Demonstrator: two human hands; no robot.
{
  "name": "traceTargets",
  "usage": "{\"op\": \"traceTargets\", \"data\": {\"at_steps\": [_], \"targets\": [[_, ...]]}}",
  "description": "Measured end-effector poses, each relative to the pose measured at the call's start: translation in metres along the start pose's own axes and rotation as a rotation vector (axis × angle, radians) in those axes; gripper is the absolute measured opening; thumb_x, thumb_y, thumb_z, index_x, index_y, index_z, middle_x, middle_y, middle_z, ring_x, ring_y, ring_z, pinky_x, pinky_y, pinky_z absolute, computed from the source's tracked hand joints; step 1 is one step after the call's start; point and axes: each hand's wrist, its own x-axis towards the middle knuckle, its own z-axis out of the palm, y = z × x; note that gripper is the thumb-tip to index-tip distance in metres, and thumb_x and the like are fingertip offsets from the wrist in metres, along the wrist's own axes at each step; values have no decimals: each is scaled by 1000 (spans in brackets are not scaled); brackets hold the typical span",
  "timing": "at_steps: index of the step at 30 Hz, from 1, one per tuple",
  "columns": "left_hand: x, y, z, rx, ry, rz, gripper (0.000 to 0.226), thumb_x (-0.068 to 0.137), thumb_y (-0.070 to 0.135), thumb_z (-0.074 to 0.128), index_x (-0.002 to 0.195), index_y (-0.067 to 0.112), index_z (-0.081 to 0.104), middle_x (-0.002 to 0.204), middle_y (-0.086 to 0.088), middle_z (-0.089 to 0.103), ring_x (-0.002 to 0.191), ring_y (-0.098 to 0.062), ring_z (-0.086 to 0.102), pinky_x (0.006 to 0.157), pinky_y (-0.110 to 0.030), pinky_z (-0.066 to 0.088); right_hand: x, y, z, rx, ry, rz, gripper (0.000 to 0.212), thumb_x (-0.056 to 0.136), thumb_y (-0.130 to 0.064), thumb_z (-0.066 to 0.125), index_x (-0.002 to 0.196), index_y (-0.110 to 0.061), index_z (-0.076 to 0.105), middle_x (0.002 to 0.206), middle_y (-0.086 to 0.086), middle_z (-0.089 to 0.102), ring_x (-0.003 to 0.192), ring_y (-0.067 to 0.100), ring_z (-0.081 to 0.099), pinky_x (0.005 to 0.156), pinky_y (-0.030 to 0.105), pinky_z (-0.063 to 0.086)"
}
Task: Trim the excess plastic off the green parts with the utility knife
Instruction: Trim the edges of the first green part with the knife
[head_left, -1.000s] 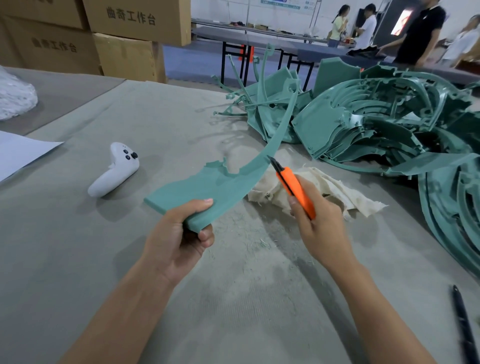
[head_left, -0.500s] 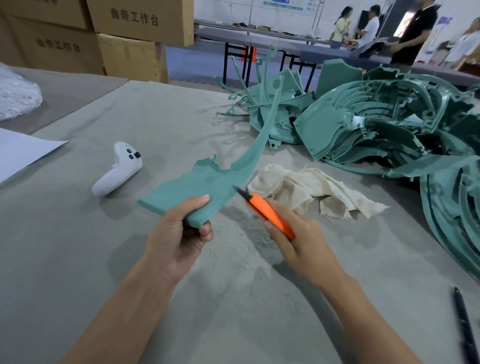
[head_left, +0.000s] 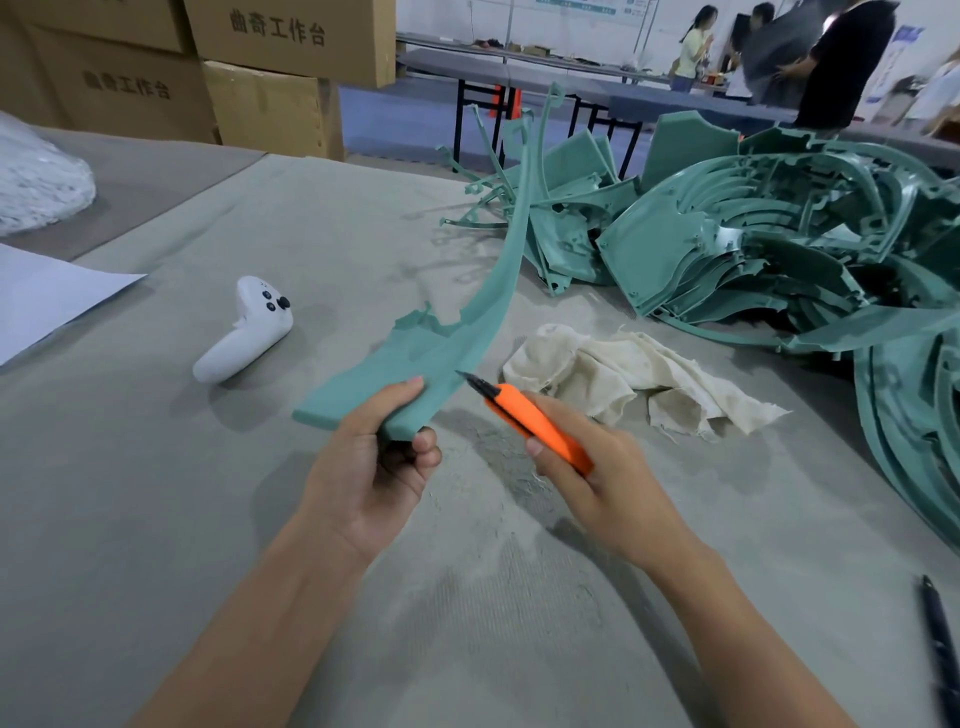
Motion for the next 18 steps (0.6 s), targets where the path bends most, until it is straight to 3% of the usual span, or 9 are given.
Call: {"op": "traceTargets", "data": {"at_steps": [4, 6, 9, 12, 18], "targets": [[-2, -2, 2, -43, -8, -23, 26, 72, 10, 67, 51, 21, 58, 49, 6, 44, 35, -6, 43, 35, -17, 35, 3, 1, -2, 7, 85, 40, 38, 101, -20, 54, 137, -32, 49, 73, -5, 62, 54, 15, 55, 51, 32, 47], [-1, -3, 2, -73, 6, -22, 25, 79, 7, 64, 60, 19, 54, 48, 5, 44, 35, -6, 43, 34, -17, 35, 0, -1, 1, 19, 49, 23, 39, 101, -26, 53, 138, -36, 47, 76, -8, 61, 57, 13, 57, 54, 27, 47], [0, -3, 2, -76, 19, -5, 23, 84, 7, 60, 68, 19, 49, 48, 5, 44, 34, -6, 43, 34, -16, 34, -2, -4, 5, 41, -15, 7, 38, 101, -33, 52, 137, -40, 48, 83, -8, 60, 62, 15, 60, 57, 32, 48], [-1, -3, 3, -52, -32, -6, 20, 74, 9, 64, 68, 19, 47, 47, 6, 43, 34, -5, 43, 34, -16, 34, 4, 0, 1, 60, 93, 23, 39, 101, -21, 55, 131, -45, 48, 76, -5, 60, 54, 11, 53, 50, 19, 42], [-3, -4, 4, 17, -76, 5, 19, 72, 11, 65, 68, 19, 48, 48, 6, 44, 34, -6, 42, 34, -17, 34, 3, 6, -7, 44, 174, 119, 33, 99, -25, 52, 131, -34, 52, 73, -4, 61, 54, 17, 55, 53, 32, 46]]}}
